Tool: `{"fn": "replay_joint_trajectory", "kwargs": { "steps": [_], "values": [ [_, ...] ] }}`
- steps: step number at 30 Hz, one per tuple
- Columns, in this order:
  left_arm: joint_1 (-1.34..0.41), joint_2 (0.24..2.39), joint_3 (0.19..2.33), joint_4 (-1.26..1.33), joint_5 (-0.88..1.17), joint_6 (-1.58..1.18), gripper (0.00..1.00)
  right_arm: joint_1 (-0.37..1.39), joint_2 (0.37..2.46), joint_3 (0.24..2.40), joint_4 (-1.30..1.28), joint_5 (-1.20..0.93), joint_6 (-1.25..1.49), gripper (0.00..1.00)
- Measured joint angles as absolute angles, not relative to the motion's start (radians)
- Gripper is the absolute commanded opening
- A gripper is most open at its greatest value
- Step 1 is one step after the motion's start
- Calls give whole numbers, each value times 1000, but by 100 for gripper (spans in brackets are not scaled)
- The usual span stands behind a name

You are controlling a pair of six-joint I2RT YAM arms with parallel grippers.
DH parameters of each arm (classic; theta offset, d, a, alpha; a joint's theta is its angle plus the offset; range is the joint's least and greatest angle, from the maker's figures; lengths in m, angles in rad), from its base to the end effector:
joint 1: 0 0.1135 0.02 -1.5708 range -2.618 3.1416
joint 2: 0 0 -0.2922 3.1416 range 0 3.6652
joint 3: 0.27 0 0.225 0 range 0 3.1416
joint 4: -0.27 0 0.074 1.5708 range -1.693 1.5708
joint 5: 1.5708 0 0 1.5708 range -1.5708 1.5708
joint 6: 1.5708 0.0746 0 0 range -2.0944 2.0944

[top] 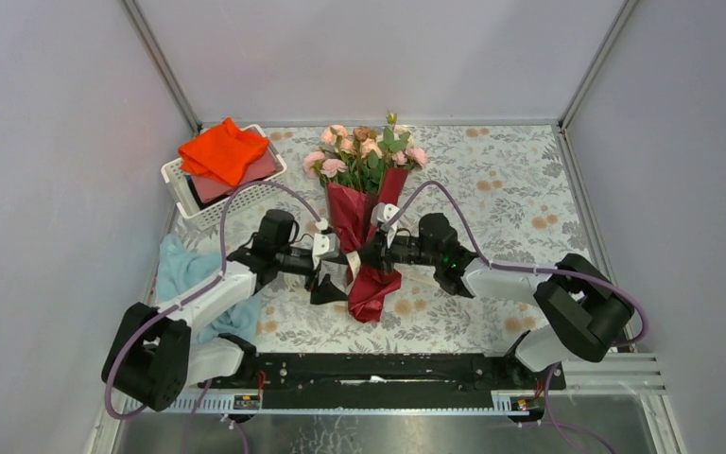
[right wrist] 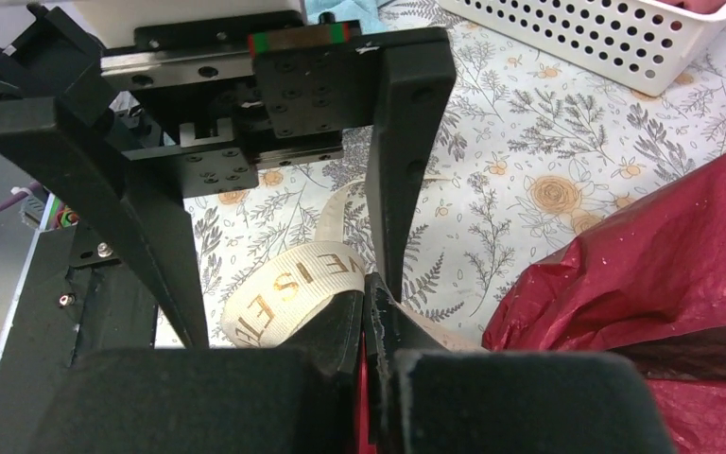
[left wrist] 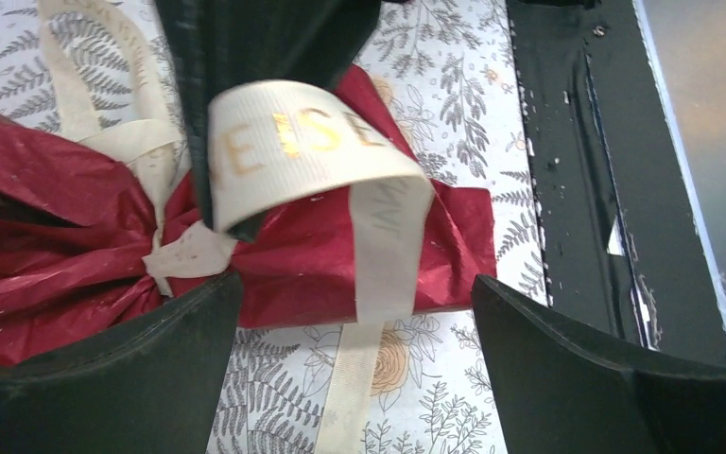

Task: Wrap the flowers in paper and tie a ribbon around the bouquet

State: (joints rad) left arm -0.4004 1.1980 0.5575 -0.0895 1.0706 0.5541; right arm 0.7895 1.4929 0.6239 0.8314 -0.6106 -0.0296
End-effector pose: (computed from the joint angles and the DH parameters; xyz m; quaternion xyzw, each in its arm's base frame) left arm 0.1634 -0.1402 0.2310 0.5456 0.6019 -0.4374 0.3857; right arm 0.1936 0.2560 0.2729 -0.4648 0.5471 0.4464 0.5341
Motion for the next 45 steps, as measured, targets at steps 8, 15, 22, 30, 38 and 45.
{"fn": "replay_joint_trajectory", "kwargs": {
  "steps": [8,15,22,30,38,45],
  "values": [
    [-452,1214,450,222,984,314,98,785,1506,637,810,-614,-29,0],
    [-452,1264,431,373,867,217,67,784,1506,637,800,-622,-30,0],
    [-407,1287,434,396,863,236,72,773,1506,637,791,-641,-30,0],
    [-411,1330,488,400,894,358,50,751,1506,637,791,-667,-30,0],
    [-442,1355,499,401,909,384,0,730,1503,637,793,-683,-24,11],
    [-442,1355,500,400,913,366,0,702,1426,651,653,-625,-2,75]
  ]
}}
